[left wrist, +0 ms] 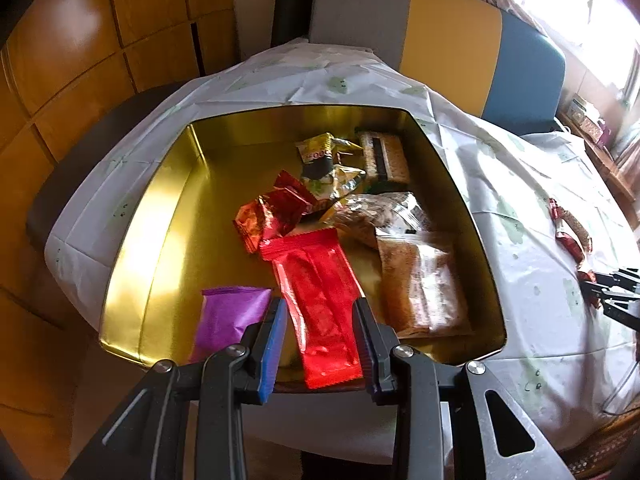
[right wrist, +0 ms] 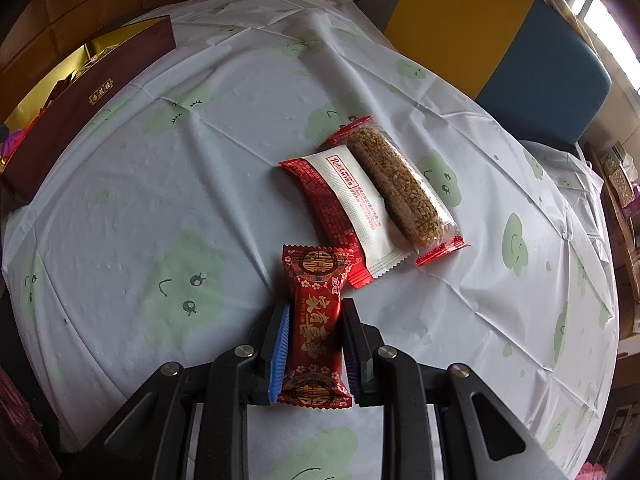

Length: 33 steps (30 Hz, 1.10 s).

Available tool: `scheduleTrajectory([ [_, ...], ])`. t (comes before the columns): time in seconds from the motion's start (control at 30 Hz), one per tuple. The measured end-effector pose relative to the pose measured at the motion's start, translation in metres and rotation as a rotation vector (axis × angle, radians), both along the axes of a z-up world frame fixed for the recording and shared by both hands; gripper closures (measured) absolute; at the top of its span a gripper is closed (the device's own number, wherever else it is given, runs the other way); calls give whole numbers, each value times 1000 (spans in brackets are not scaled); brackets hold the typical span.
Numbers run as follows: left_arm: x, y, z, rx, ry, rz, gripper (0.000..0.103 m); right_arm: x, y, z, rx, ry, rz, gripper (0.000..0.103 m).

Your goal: Organize snacks

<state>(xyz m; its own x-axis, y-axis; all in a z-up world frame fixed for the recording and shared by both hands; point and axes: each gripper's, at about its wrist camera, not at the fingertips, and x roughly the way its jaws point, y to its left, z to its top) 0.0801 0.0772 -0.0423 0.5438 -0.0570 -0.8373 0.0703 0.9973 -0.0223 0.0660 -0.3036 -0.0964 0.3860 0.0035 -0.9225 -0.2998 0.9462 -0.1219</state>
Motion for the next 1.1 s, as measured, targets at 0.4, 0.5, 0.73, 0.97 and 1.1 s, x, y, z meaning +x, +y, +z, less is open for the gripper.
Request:
scheduleTrajectory([
  [0.4,9,-4,-22,64,63,-43,69,20,-34,3,140,80,-88,74],
  [0.5,11,-4,-26,75,73,-42,68,25,-42,3,170,96,-103,74],
  [0.73,14,5,-24,77,71,-9,65,26,-46,3,165,100,-96,75],
  [0.97,11,12,-17,81,48,-7,65,19,-36,2,119,79,-67,78],
  [1.1,13,6,-21,97,48,-34,62,16,-32,2,91,66,-55,78],
])
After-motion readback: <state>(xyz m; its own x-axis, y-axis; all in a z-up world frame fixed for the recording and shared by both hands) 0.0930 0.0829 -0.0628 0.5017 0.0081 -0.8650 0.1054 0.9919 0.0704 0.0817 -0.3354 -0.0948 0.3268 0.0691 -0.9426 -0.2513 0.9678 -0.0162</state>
